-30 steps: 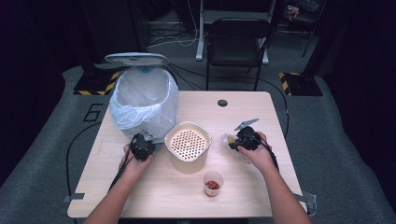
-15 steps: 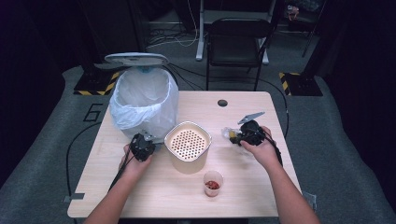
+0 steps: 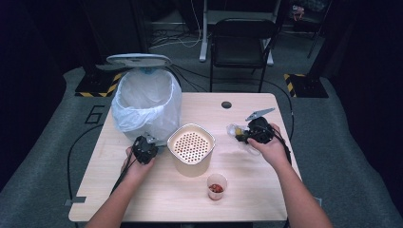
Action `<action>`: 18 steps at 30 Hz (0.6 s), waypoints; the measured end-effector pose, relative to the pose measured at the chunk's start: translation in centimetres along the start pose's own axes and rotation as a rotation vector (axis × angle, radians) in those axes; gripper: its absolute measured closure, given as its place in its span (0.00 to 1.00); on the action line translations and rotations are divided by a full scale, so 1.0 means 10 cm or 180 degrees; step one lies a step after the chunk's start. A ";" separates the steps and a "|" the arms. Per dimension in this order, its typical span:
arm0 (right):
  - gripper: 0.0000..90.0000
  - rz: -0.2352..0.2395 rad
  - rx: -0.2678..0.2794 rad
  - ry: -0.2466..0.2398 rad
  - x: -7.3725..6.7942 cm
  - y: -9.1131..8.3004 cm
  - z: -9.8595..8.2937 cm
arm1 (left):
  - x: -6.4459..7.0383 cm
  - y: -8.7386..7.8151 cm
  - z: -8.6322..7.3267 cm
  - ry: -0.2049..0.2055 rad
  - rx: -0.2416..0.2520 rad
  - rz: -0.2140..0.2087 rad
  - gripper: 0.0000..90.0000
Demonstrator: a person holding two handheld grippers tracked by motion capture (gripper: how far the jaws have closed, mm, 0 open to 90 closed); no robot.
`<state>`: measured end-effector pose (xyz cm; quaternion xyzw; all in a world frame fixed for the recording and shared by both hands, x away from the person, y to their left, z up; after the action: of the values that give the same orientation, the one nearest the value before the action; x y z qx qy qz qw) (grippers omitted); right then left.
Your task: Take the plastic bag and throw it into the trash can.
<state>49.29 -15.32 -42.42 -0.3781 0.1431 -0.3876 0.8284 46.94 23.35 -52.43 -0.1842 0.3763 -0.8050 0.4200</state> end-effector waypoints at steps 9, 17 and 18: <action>0.79 -0.0008 0.0022 -0.0037 -0.05 -0.15 0.15 | 0.01 0.00 0.00 -0.0035 -0.0004 0.0002 1.00; 0.79 0.0001 0.0096 -0.0067 -0.12 -0.32 0.31 | 0.01 0.00 0.00 -0.0046 -0.0006 0.0000 1.00; 0.79 0.0003 0.0130 -0.0073 -0.14 -0.34 0.34 | 0.01 0.00 0.00 -0.0048 -0.0005 0.0000 1.00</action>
<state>48.38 -13.97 -37.73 -0.3655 0.1259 -0.3856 0.8378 46.85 23.27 -52.44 -0.1905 0.3737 -0.8034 0.4227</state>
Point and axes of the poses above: each handheld gripper's, and its own axes: y roughly forward along the jaws, z roughly out of its top, x roughly to its right, the point moved 3 cm from there along y, roughly forward along the jaws, and after that the axes turned 8 degrees about -z, right-handed, at the moved point
